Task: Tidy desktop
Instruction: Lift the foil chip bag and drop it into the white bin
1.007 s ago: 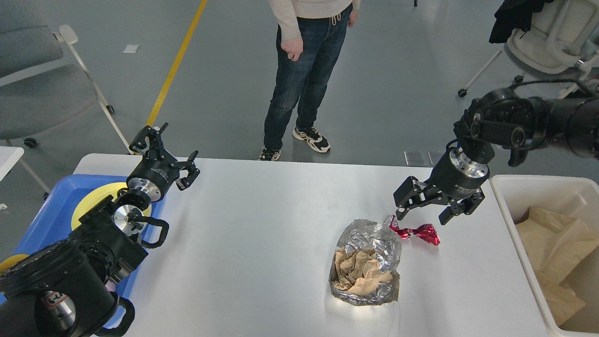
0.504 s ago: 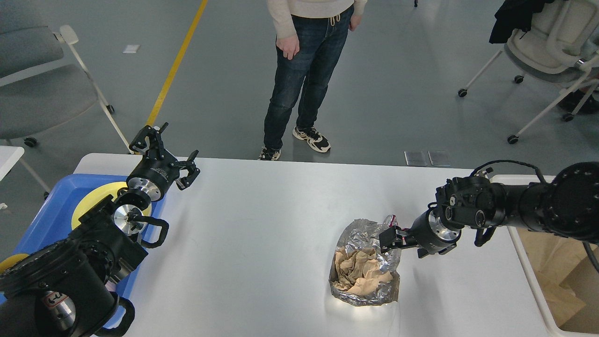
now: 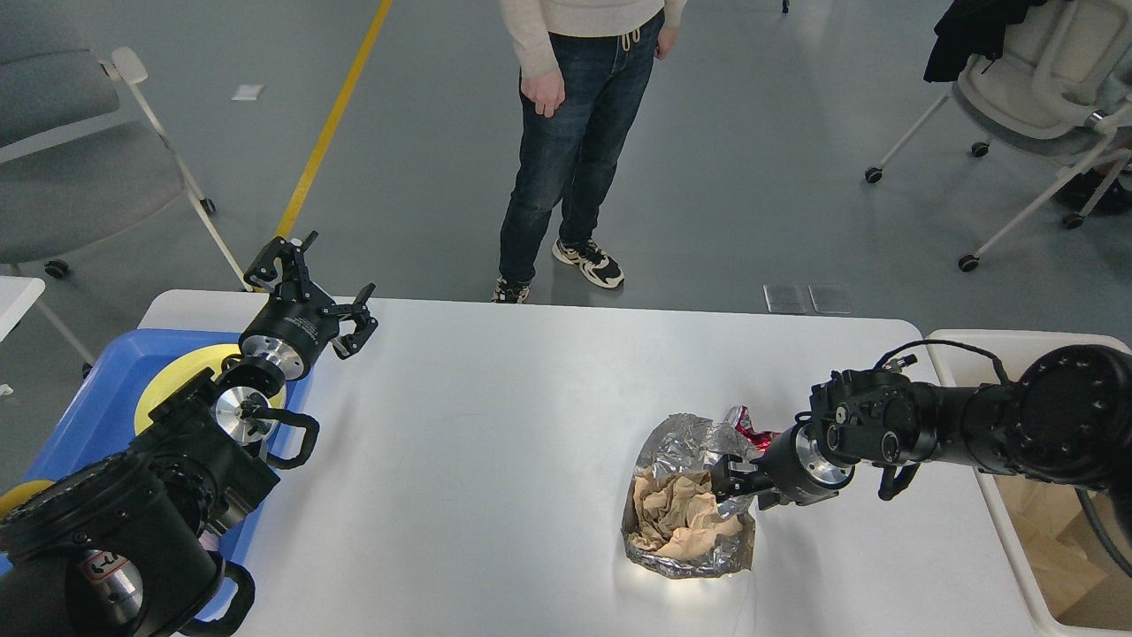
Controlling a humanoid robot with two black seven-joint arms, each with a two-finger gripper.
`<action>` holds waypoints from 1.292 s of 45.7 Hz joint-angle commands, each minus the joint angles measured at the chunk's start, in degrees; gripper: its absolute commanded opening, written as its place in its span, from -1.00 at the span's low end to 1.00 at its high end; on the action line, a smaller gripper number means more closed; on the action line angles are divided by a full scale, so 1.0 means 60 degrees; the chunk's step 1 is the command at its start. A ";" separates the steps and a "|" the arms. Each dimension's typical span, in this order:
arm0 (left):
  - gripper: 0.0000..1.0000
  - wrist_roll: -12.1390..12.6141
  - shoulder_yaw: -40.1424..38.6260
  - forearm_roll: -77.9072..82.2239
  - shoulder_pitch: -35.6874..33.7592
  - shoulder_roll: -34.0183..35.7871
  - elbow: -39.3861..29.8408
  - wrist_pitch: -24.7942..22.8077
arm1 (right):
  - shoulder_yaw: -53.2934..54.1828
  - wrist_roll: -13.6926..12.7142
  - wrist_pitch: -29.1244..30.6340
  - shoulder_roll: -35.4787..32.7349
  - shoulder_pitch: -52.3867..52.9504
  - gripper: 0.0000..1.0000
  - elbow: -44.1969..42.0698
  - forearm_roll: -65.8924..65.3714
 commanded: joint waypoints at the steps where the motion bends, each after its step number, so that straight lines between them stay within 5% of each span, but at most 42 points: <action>1: 0.93 0.0000 0.0000 0.0000 0.0012 0.0000 -0.0004 0.0000 | 0.0001 0.0001 0.0059 -0.0015 0.0059 -1.00 0.0018 0.0003; 28: 0.93 0.0000 0.0000 0.0000 -0.0003 0.0000 -0.0004 0.0000 | 0.0587 0.0015 0.0118 -0.1669 0.1626 -1.00 0.2448 0.0018; 47: 0.93 0.0000 0.0000 0.0000 0.0012 0.0000 -0.0004 0.0000 | 0.0440 0.0015 0.2739 -0.4686 0.6107 -1.00 0.2787 -0.0129; 59: 0.93 0.0000 0.0000 0.0000 0.0012 0.0000 -0.0004 0.0000 | 0.0425 0.0015 0.3179 -0.5478 0.7837 -1.00 0.2113 -0.0846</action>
